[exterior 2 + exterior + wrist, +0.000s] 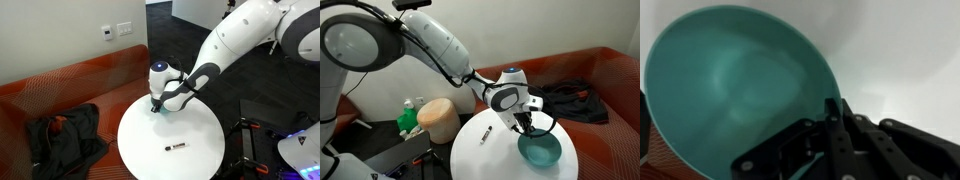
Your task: Pick the marker from the bowl and put it on the table, then move the bowl to the left
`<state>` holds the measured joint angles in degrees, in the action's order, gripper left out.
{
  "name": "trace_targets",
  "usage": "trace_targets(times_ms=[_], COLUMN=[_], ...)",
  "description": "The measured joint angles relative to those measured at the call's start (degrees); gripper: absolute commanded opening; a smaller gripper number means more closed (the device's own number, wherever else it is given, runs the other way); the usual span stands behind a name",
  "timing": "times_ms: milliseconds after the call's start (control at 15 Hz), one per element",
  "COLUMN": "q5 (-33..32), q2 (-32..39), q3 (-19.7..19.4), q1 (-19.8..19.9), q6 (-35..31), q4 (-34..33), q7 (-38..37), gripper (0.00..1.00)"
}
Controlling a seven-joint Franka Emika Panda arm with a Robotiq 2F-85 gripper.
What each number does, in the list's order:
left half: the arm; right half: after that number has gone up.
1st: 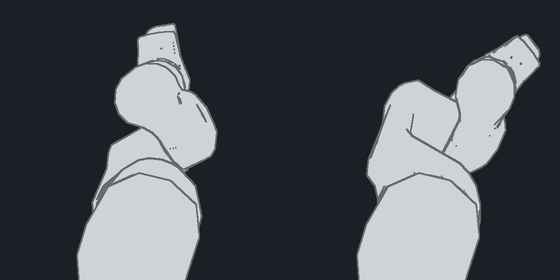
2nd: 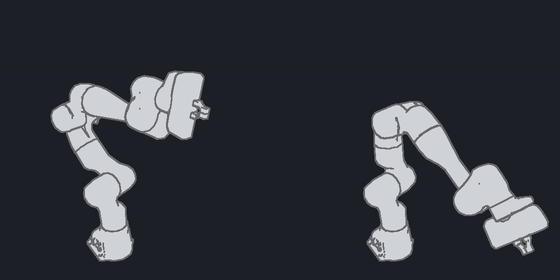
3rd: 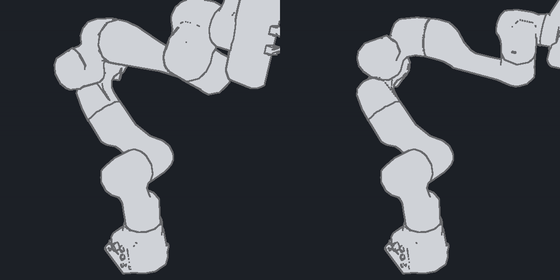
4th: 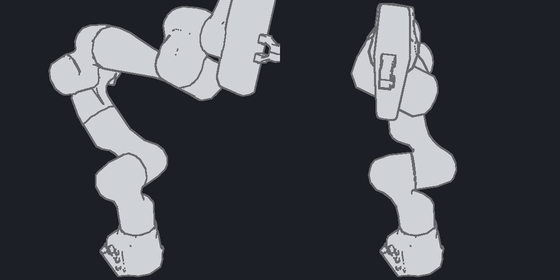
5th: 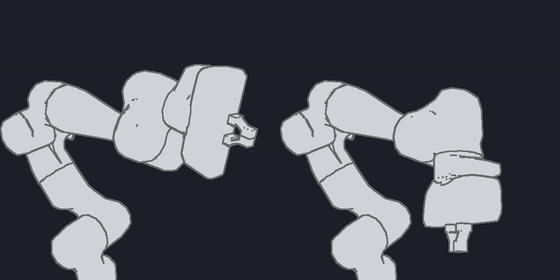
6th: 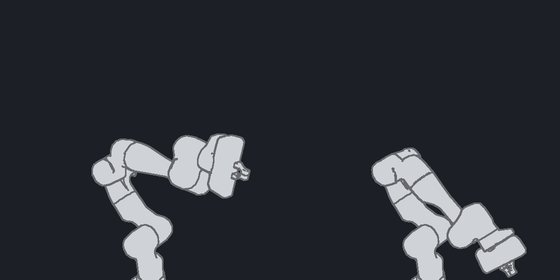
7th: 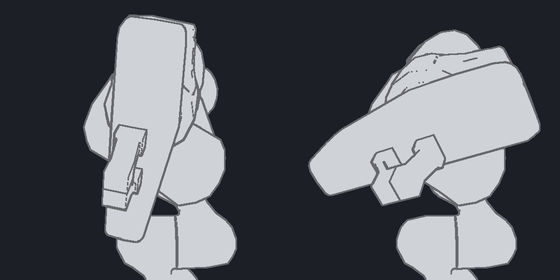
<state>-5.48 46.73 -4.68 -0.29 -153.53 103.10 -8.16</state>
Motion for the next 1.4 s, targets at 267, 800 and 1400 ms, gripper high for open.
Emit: trace_targets(times_ms=[267,800,1400], q5=[0.0,-1.4,-6.2], q2=[0.0,-0.4,-0.4], q3=[0.9,1.6,1.9], q1=[-0.3,-6.3,-13.3], q6=[0.2,1.9,4.5], q4=[-0.4,-0.7,-2.9], q7=[0.4,1.6,1.7], gripper=[0.01,0.01,0.01])
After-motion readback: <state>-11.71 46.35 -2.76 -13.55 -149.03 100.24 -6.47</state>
